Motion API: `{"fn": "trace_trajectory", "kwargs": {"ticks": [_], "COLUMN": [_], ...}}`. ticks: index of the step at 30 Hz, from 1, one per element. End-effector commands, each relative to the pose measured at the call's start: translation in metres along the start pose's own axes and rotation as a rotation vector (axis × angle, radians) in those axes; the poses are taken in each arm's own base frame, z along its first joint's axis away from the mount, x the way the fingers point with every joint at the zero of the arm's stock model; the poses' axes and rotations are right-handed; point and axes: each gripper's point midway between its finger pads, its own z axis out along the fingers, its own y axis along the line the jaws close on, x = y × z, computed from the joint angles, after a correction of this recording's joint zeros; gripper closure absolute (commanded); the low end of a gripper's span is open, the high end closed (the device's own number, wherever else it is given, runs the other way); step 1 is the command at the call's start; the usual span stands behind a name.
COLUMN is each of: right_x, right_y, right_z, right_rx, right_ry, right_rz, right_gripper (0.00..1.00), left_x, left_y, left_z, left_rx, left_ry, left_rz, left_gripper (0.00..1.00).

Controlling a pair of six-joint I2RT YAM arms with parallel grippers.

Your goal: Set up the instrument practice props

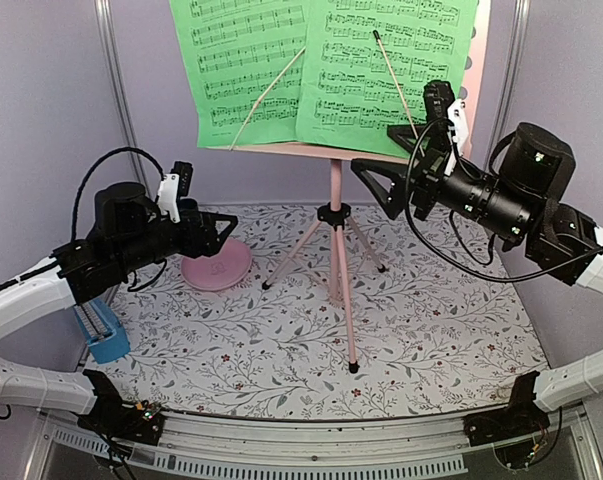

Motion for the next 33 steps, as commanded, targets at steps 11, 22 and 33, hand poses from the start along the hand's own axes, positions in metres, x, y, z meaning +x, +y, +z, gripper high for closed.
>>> {"fn": "trace_trajectory", "kwargs": {"ticks": [11,22,33], "right_x": [-0.017,-0.062,-0.099], "right_y": [-0.057,-0.067,-0.107], "right_z": [-0.046,-0.080,-0.135], "right_rx": [0.317,0.336,0.546], "right_ry": [0.012,-0.082,-0.229], "right_rz": [-0.025,-0.033,0.124], "right_gripper": [0.01,0.10,0.07], "left_x": [-0.016,-0.018,-0.018], "left_y": [-0.003,-0.007,-0.011], "left_z": [0.006,0.008,0.007], "left_rx": [0.023,0.046,0.070], "left_ry": [-0.039,-0.045,-0.052], "left_rz": [0.008,0.011,0.010], "left_gripper": [0.13,0.14,0.16]}}
